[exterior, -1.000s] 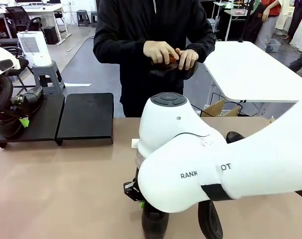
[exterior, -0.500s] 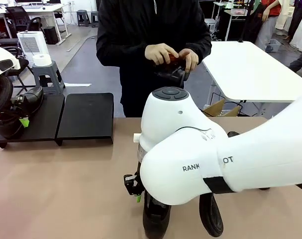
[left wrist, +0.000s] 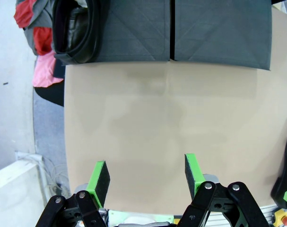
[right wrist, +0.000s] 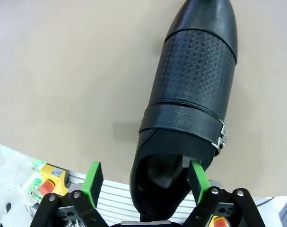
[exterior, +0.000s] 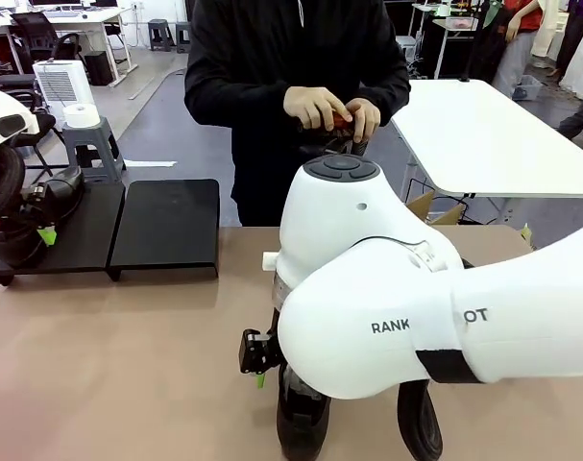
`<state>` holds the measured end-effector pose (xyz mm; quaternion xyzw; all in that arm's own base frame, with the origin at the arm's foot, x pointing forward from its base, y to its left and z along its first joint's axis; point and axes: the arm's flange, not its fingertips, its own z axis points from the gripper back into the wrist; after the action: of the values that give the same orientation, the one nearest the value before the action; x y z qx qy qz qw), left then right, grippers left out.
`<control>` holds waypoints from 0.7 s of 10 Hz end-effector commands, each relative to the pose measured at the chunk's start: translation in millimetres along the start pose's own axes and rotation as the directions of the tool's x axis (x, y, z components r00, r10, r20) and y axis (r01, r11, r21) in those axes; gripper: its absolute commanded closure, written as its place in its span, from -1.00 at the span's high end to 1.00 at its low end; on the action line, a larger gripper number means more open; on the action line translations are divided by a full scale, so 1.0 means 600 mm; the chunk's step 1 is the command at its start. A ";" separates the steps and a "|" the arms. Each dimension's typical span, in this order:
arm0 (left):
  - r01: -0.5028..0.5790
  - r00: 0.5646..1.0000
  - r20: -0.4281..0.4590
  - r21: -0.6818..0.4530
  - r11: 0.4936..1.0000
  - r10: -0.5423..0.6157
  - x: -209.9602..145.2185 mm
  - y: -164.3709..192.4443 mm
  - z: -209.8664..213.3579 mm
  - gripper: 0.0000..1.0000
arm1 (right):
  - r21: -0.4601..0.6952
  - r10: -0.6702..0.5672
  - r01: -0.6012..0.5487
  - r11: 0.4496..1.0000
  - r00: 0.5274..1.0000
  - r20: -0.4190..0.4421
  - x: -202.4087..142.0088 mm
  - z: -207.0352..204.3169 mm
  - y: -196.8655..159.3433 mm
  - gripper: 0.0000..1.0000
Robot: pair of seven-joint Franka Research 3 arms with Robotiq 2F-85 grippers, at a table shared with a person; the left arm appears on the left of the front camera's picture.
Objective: Organize the shoes by placing them on the stand.
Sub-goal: Pick up one Shoe and place it in the middle of the table, then place the Shoe from the middle of the table onto the Shoes Stand.
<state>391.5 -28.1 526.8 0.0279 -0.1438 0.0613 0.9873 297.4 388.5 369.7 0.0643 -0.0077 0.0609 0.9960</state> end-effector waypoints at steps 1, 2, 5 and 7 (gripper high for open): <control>0.002 1.000 -0.003 0.001 1.000 -0.002 -0.002 0.002 0.003 0.65 | 0.002 -0.003 0.003 1.000 1.000 0.012 0.011 -0.008 0.005 1.00; 0.002 1.000 -0.003 0.001 1.000 -0.002 -0.002 0.002 0.003 0.65 | 0.002 -0.003 0.003 1.000 1.000 0.012 0.011 -0.008 0.005 1.00; 0.002 1.000 -0.003 0.001 1.000 -0.002 -0.002 0.002 0.003 0.65 | 0.002 -0.003 0.003 1.000 1.000 0.012 0.011 -0.008 0.005 1.00; 0.002 1.000 -0.003 0.001 1.000 -0.002 -0.002 0.002 0.003 0.65 | 0.002 -0.003 0.003 1.000 1.000 0.012 0.011 -0.008 0.005 1.00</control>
<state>391.5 -28.2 526.8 0.0279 -0.1438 0.0613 0.9873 300.8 390.2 363.4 0.0659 -0.0040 0.0601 0.9960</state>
